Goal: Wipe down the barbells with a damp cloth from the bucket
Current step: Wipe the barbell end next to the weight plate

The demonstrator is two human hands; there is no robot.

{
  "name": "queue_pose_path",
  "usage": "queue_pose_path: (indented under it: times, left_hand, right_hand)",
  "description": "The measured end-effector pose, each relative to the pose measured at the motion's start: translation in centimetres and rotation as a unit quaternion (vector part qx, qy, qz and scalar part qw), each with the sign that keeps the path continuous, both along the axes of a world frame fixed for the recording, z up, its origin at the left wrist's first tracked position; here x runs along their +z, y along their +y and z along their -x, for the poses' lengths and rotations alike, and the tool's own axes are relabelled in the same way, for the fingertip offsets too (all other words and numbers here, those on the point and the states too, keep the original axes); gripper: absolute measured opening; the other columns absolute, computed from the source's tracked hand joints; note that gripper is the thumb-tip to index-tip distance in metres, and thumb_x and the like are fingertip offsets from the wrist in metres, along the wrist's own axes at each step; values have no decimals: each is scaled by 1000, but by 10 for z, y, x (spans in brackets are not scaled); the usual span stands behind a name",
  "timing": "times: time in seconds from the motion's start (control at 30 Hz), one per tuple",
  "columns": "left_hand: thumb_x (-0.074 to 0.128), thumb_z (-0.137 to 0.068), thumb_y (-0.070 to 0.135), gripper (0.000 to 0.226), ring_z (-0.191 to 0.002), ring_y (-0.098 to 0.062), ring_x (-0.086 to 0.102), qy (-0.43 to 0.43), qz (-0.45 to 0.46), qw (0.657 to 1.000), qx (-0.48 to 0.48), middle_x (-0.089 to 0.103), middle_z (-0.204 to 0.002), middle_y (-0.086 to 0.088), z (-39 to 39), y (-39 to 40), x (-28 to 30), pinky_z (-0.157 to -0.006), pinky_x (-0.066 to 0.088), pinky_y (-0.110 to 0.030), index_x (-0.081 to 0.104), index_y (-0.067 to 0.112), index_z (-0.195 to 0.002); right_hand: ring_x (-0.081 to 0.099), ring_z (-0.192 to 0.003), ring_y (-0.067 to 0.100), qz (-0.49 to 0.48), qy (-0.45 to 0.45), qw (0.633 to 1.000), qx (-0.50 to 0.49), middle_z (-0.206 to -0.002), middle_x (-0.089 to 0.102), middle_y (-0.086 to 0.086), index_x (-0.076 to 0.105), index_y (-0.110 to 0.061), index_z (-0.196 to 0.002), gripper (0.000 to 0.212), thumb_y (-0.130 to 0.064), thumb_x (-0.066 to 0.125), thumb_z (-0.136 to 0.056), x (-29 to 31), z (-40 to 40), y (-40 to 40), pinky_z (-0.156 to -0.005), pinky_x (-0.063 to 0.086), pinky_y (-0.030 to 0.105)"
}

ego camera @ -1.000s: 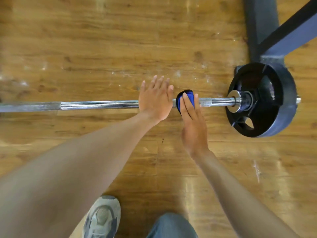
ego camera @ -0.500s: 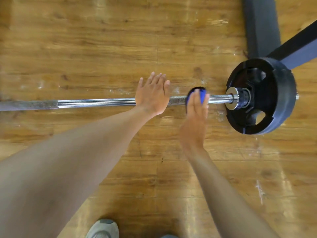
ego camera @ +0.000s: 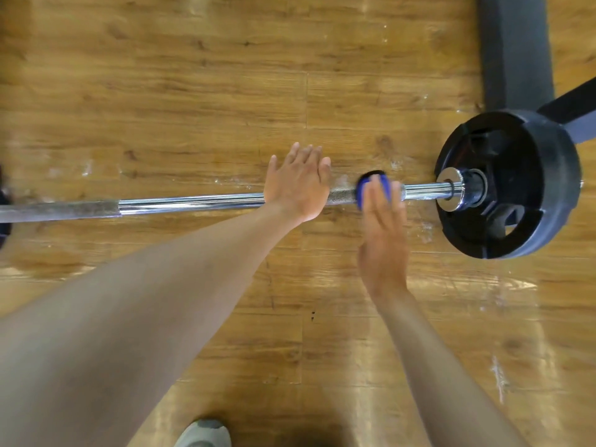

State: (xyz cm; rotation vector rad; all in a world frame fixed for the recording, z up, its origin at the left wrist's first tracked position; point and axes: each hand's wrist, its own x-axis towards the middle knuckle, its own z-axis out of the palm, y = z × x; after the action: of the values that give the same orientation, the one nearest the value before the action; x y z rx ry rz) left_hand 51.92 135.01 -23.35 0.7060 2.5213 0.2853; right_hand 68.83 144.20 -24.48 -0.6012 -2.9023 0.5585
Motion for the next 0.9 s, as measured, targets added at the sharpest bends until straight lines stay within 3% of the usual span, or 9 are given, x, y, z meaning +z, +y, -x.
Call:
queue_pose_path:
  times: [0.1, 0.13, 0.23, 0.3, 0.47, 0.63, 0.77, 0.83, 0.9]
  left_hand:
    - [7, -108, 42, 59, -158, -16, 4, 2, -2, 1000, -1, 20, -169, 6, 6, 3, -1, -127, 7, -51, 23, 22, -162]
    - [7, -109, 42, 59, -158, -15, 4, 2, -1, 1000, 1, 19, -169, 6, 9, 4, -1, -127, 7, -51, 22, 23, -162]
    - [9, -109, 41, 57, -158, -14, 3, -14, 4, 1000, 0, 16, -170, 8, 19, 8, -1, -127, 7, -51, 19, 24, -163]
    - [9, -109, 41, 57, -158, -13, 2, -25, 1, 1000, 1, 15, -170, 8, 24, 9, -1, -127, 6, -51, 17, 24, -163]
    - [9, -109, 41, 58, -158, -15, 5, -39, -8, 999, 6, 16, -170, 7, 31, 10, -1, -127, 7, -52, 17, 23, -163]
    - [9, -109, 41, 58, -158, -15, 7, -75, -3, 997, 12, 19, -169, 7, 44, 14, -1, -126, 9, -52, 18, 23, -163]
    - [9, -110, 42, 58, -157, -16, 10, -82, -1, 997, 5, 22, -169, 4, 45, 13, 0, -126, 10, -52, 17, 22, -164]
    - [11, -110, 41, 57, -157, -16, 11, -79, -8, 997, 8, 23, -168, 4, 44, 13, 1, -126, 11, -52, 19, 22, -163]
    - [11, -110, 41, 57, -157, -16, 11, -71, -13, 997, 12, 23, -168, 5, 43, 14, 1, -126, 11, -52, 21, 23, -163]
  right_hand:
    - [-10, -156, 20, 47, 7, 989, -139, -170, 4, -10, 15, -14, -162, 106, 34, 39, -70, 3, 11, -5, -117, 38, 43]
    - [-10, -156, 20, 63, 10, 990, -124, -170, 2, -12, 14, -15, -162, 107, 35, 39, -71, 4, 17, -15, -117, 38, 41]
    - [-3, -157, 26, 59, 19, 997, 38, -170, 13, -4, 22, -10, -161, 105, 32, 44, -67, 4, 26, -30, -119, 31, 54]
    - [1, -157, 27, 32, 23, 997, 67, -169, 18, -1, 25, -10, -160, 103, 32, 47, -68, 1, 27, -17, -120, 28, 54]
    - [-9, -157, 20, 40, 26, 992, -117, -170, 7, -9, 16, -15, -162, 107, 34, 43, -71, 1, 38, -5, -126, 18, 47]
    - [3, -157, 30, -1, 44, 994, 101, -168, 20, 3, 26, -6, -159, 94, 29, 46, -74, -5, 40, 0, -122, 24, 56]
    - [-4, -157, 29, 34, 51, 996, -64, -170, 12, 1, 20, -6, -160, 89, 20, 33, -76, -4, 49, 5, -118, 32, 56]
    - [-4, -157, 31, 43, 62, 997, -25, -170, 12, 2, 19, -6, -160, 98, 30, 41, -72, -7, 51, -9, -117, 35, 56]
    - [3, -156, 32, 16, 73, 995, 66, -168, 20, 5, 24, -6, -159, 97, 32, 45, -72, -10, 46, -7, -124, 21, 54]
